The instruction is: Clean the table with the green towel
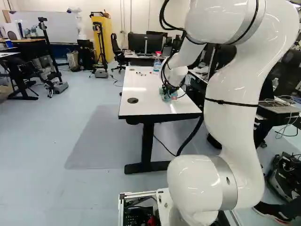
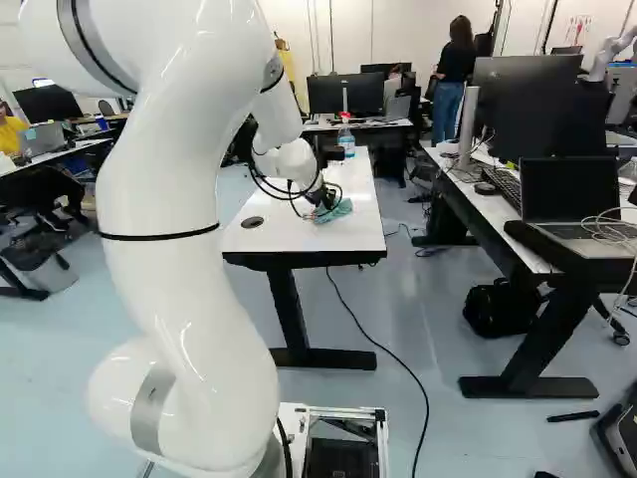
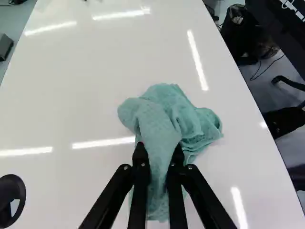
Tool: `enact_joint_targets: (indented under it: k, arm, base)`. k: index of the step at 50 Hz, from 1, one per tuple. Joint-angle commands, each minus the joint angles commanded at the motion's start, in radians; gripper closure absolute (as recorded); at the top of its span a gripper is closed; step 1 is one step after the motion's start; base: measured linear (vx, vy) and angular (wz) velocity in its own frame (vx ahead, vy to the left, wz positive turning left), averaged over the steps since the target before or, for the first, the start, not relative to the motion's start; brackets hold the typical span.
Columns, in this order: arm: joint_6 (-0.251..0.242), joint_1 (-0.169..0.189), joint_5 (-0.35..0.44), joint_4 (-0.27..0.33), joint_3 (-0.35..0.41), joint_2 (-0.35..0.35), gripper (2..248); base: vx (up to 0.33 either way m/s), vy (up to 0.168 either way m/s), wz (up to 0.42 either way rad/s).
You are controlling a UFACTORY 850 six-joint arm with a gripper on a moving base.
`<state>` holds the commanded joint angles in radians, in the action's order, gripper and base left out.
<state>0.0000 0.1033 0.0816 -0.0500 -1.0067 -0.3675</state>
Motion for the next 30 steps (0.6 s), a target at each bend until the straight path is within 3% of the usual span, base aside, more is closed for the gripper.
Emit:
enact_joint_targets:
  k: [14, 30]
  arm:
    - [0.000, -0.014, 0.000, 0.000, -0.013, -0.010, 207]
    - [0.000, -0.019, -0.001, 0.000, 0.000, 0.028, 207]
  base:
    - [0.000, 0.000, 0.000]
    - [0.000, 0.000, 0.000]
